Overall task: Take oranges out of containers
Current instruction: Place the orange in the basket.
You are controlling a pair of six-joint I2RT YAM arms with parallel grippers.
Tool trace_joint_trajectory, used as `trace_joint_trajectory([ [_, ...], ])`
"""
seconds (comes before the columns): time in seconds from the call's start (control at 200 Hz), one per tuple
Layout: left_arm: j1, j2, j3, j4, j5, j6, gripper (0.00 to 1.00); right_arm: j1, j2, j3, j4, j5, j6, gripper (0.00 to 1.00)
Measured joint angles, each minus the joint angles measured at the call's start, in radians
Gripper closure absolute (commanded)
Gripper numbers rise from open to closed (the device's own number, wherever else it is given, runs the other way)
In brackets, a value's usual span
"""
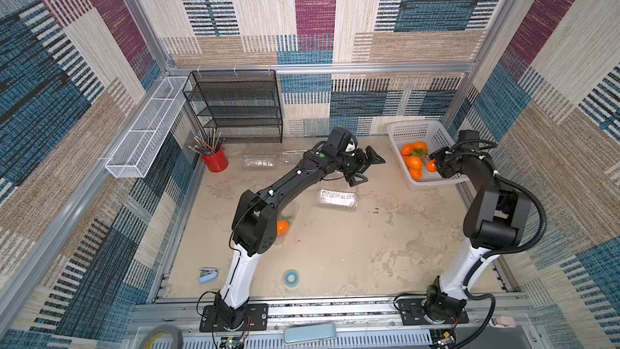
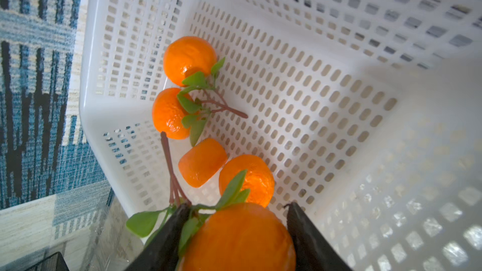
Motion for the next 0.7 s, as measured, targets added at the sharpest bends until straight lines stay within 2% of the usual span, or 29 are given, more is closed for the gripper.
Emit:
trace_joint_trajectory([
  [0.311, 0.000, -0.005, -0.002, -0.050, 0.007, 0.007, 0.01, -0.045, 0.148, 0.039, 0.095, -0.043, 0.086, 0.35],
  [0.491, 0.007, -0.025, -0.001, -0.093, 0.007, 0.021, 0.01, -0.044, 0.194, 0.097, 0.096, -0.075, 0.096, 0.19],
  [0.576, 0.015, -0.027, 0.010, -0.119, 0.006, 0.035, 0.01, -0.044, 0.178, 0.100, 0.103, -0.082, 0.090, 0.10],
  [0.701, 0.034, -0.028, 0.036, -0.150, 0.002, 0.058, 0.01, -0.044, 0.117, 0.073, 0.116, -0.102, 0.070, 0.03],
])
